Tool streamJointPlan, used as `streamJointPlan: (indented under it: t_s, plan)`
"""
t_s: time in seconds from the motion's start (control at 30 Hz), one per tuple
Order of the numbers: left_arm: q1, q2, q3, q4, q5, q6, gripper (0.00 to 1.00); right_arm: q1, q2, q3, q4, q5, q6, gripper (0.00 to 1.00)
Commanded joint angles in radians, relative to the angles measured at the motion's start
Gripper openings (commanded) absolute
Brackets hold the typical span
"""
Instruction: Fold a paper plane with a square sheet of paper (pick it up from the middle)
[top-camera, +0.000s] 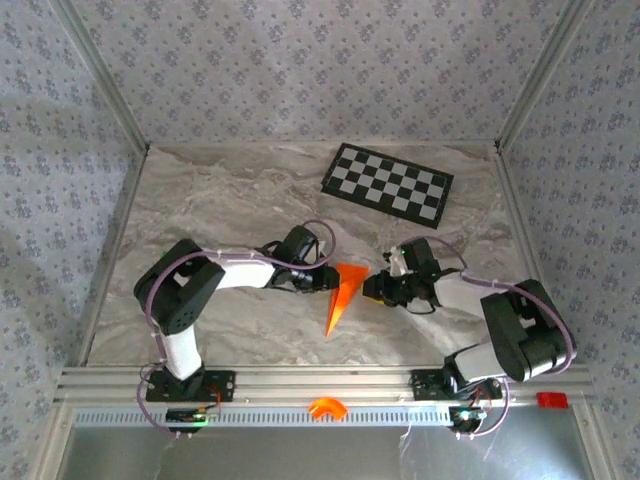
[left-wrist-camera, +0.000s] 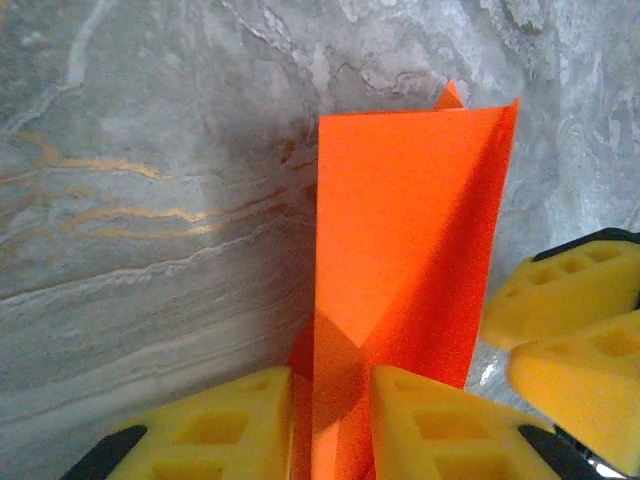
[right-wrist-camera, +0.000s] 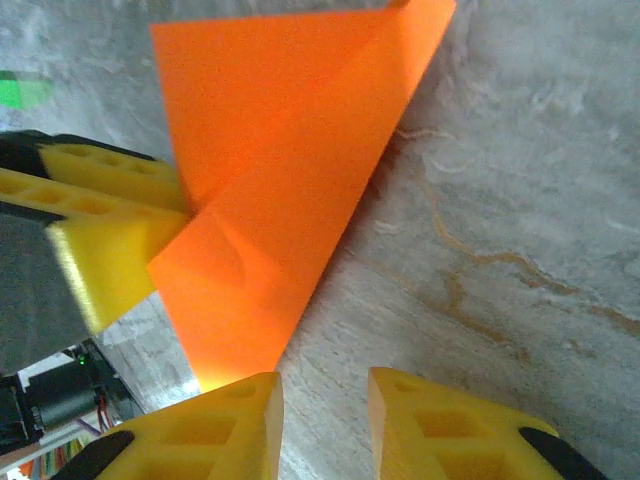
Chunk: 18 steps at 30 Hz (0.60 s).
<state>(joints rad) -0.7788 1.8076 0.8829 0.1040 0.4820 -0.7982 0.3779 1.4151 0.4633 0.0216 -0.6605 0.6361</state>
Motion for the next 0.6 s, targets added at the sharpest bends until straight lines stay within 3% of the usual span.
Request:
streamJointPlan:
  t_s: [0.0, 0.17, 0.33, 0.57]
  plan:
    - [-0.001, 0.024, 0.022, 0.033, 0.049, -0.001, 0.27, 0.021, 0.029, 0.015, 0.012, 0.018, 0.012, 0.29]
    - [-0.001, 0.030, 0.015, 0.074, 0.086, -0.003, 0.24, 0.036, 0.064, 0.020, 0.023, 0.027, 0.021, 0.29]
    - [-0.001, 0.009, -0.001, 0.109, 0.093, 0.000, 0.10, 0.033, 0.049, 0.011, 0.030, 0.037, 0.045, 0.29]
    - [-0.009, -0.117, -0.051, 0.089, -0.035, 0.019, 0.02, 0.015, -0.060, 0.013, 0.005, 0.034, 0.088, 0.34]
